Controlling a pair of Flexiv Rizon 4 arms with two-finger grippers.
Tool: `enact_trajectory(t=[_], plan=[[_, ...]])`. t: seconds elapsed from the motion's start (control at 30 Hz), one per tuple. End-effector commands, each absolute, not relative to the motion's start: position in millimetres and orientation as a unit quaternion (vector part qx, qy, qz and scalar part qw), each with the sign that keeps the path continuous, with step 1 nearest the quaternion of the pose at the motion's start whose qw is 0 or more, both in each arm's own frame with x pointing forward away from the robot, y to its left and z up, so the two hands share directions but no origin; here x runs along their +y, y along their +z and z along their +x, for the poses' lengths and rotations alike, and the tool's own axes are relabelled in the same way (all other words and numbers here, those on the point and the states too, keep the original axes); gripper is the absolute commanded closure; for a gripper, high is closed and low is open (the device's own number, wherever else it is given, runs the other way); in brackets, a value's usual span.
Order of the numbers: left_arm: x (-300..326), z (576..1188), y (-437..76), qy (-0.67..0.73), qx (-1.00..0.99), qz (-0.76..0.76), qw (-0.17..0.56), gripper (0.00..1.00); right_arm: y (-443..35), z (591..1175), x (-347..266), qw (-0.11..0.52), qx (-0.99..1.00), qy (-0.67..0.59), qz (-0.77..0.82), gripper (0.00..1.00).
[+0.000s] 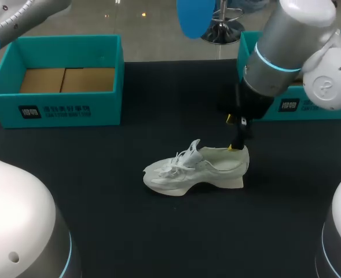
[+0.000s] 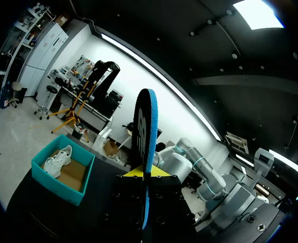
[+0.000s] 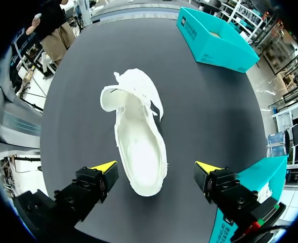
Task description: Take the shoe out of the shoebox, open the shoe tongue, remove and reinsert the insole, then place the shoe into the shoebox
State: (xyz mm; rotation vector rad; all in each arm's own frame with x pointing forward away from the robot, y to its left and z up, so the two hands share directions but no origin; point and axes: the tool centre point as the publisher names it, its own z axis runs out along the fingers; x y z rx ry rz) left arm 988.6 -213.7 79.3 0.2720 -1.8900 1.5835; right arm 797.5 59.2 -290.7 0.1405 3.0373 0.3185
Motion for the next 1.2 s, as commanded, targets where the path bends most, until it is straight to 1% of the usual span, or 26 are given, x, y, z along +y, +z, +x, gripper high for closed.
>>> enact_trajectory(t=[0.03,0.43,0.87,0.9,0.97,1.0,1.03,1.2], plan=[[-213.7,987.7,78.5,0.605,-0.720,0.104,0.324,1.00,-304.4,803.1,68.6,0.045,0.994,0.083,0.054,0.00],[-213.7,987.7,78.5,0.605,-0.720,0.104,0.324,1.00,-350.9,819.3,59.5,0.047,0.993,0.091,0.063,0.00],[-213.7,987.7,78.5,0.605,-0.720,0.104,0.324,1.00,-380.4,825.6,62.8,0.006,0.996,0.071,0.056,0.00],[-213.7,987.7,78.5,0.605,-0.720,0.104,0.324,1.00,-383.0,824.4,62.8,0.002,0.996,0.072,0.055,0.09],[-213.7,987.7,78.5,0.605,-0.720,0.104,0.324,1.00,-389.6,821.3,59.9,-0.005,0.996,0.075,0.052,0.60],[-213.7,987.7,78.5,0.605,-0.720,0.104,0.324,1.00,-392.4,819.1,58.3,-0.008,0.996,0.076,0.054,0.94],[-213.7,987.7,78.5,0.605,-0.720,0.104,0.324,1.00,-394.2,817.0,57.0,-0.011,0.995,0.077,0.055,1.00],[-213.7,987.7,78.5,0.605,-0.720,0.104,0.324,1.00,-395.1,805.0,50.8,-0.016,0.995,0.075,0.062,1.00]])
